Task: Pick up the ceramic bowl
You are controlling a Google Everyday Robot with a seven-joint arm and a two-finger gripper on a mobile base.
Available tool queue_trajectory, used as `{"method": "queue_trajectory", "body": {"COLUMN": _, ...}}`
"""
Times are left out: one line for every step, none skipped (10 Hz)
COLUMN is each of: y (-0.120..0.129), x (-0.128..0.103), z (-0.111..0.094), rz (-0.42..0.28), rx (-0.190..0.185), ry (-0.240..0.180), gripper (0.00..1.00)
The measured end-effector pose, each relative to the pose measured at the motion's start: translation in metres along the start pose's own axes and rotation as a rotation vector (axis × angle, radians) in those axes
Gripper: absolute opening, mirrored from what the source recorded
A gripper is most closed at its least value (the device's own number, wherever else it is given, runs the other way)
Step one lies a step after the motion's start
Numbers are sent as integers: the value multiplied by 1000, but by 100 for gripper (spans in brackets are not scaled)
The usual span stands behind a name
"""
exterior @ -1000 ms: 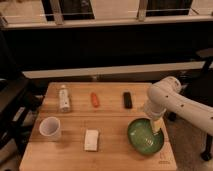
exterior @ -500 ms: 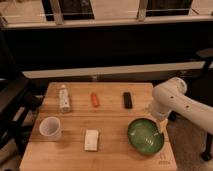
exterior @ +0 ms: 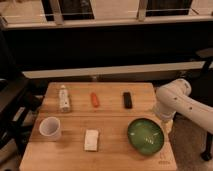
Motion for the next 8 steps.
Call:
{"method": "queue_trajectory", "body": {"y": 4, "x": 4, "z": 5, "rz": -6, "rx": -7, "ry": 3, "gripper": 80}}
{"method": "queue_trajectory", "body": {"y": 6, "x": 5, "z": 6, "rz": -10, "rx": -5, "ry": 7, "gripper": 80}}
{"method": "queue_trajectory", "body": {"y": 7, "x": 2, "z": 5, "rz": -35, "rx": -5, "ry": 17, "gripper": 80}}
{"method": "queue_trajectory", "body": {"y": 11, "x": -3, "z": 5, "rz": -102, "rx": -16, "ry": 33, "gripper": 80}}
{"method": "queue_trajectory", "body": {"y": 17, "x": -9, "z": 8, "rz": -227, "rx": -35, "ry": 46, "gripper": 80}}
{"method": "queue_trajectory", "body": {"y": 23, "x": -14, "z": 12, "rz": -340, "rx": -55, "ry": 51, "gripper": 80}}
{"method": "queue_trajectory", "body": {"y": 30, "x": -18, "z": 18, "rz": -415, "rx": -77, "ry": 54, "gripper": 80}}
{"method": "queue_trajectory", "body": {"y": 38, "x": -23, "z": 26, "rz": -483, "rx": -104, "ry": 54, "gripper": 80}}
